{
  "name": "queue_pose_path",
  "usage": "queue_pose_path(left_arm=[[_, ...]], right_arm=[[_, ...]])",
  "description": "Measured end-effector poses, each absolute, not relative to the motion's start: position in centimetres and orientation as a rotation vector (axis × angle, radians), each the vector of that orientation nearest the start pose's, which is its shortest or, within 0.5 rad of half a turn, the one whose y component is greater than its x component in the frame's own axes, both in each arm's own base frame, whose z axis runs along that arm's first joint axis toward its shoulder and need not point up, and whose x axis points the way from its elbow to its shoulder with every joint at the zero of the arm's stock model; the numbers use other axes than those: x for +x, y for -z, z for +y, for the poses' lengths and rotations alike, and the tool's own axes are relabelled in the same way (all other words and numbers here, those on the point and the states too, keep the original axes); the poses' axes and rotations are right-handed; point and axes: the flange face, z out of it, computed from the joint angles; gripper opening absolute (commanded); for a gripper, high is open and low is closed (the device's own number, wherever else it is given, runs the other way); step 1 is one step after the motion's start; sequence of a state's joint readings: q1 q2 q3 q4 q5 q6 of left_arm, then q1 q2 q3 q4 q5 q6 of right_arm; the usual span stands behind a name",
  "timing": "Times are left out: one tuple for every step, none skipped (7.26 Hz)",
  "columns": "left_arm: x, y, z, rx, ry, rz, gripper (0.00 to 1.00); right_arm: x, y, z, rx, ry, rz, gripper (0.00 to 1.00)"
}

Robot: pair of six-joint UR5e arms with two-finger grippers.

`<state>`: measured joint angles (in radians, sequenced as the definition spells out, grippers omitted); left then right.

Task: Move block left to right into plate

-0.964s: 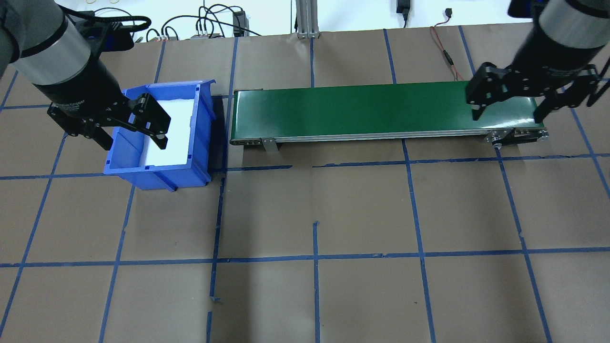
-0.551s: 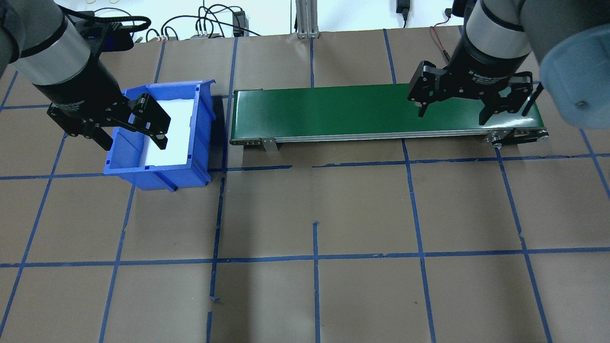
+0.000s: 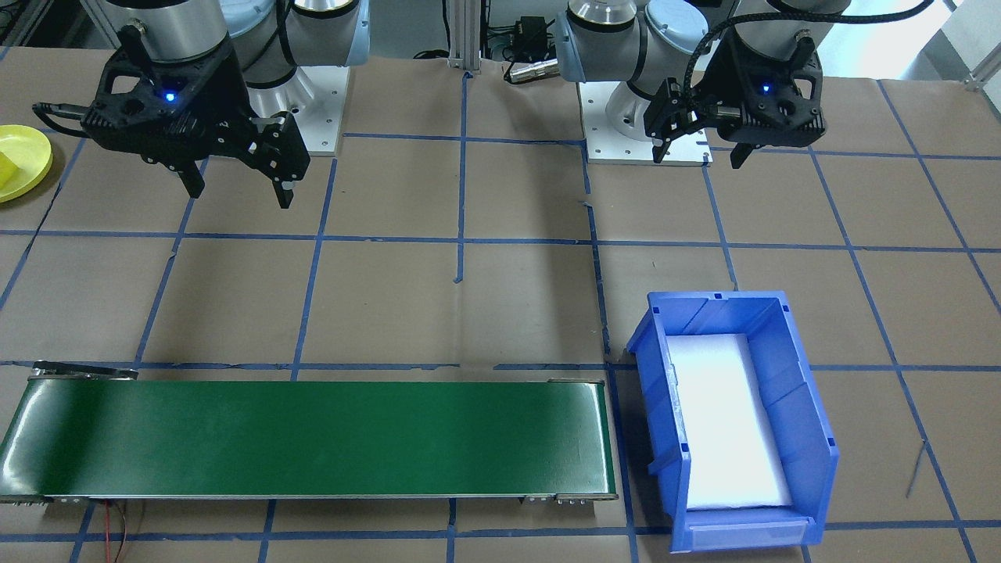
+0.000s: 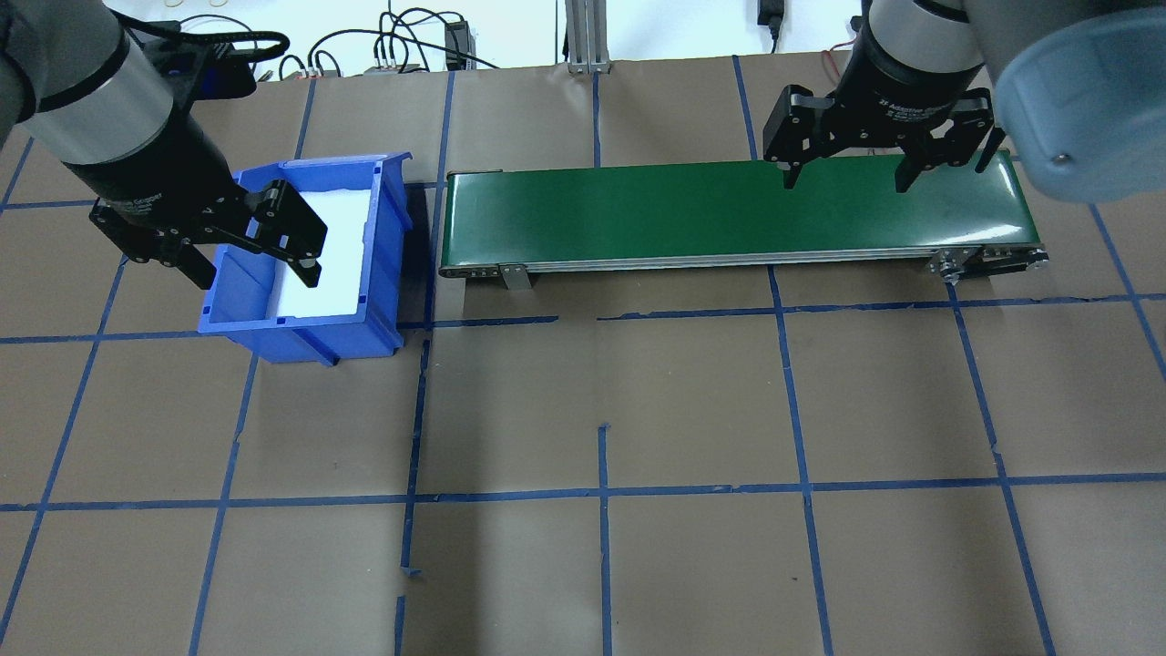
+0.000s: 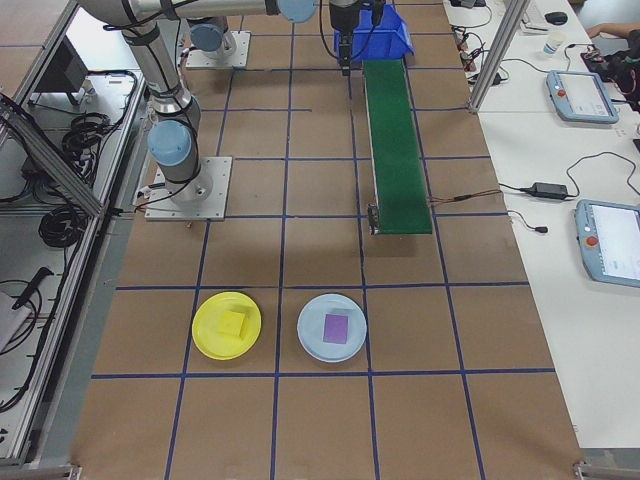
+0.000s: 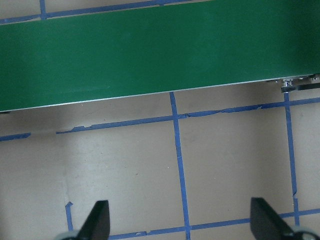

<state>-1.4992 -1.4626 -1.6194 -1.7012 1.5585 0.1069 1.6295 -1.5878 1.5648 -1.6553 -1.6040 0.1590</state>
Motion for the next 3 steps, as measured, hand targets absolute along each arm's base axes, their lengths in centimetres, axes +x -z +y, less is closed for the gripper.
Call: queue_pose_path(left_arm=[[-10.36, -50.34, -44.49, 0.051, -0.104, 3.157, 1.0], [-10.31, -50.53, -44.31, 0.039, -0.098, 3.149, 1.0], [-10.13, -50.74, -44.12, 0.015, -0.091, 3.125, 1.0]], right_arm=[[15.77, -50.78, -48.74, 0.152, 0.155, 3.158, 1.0], [15.71, -50.71, -48.74, 0.15, 0.144, 3.159, 1.0], [15.67, -50.66, -48.73, 0.15, 0.139, 3.16, 1.0]])
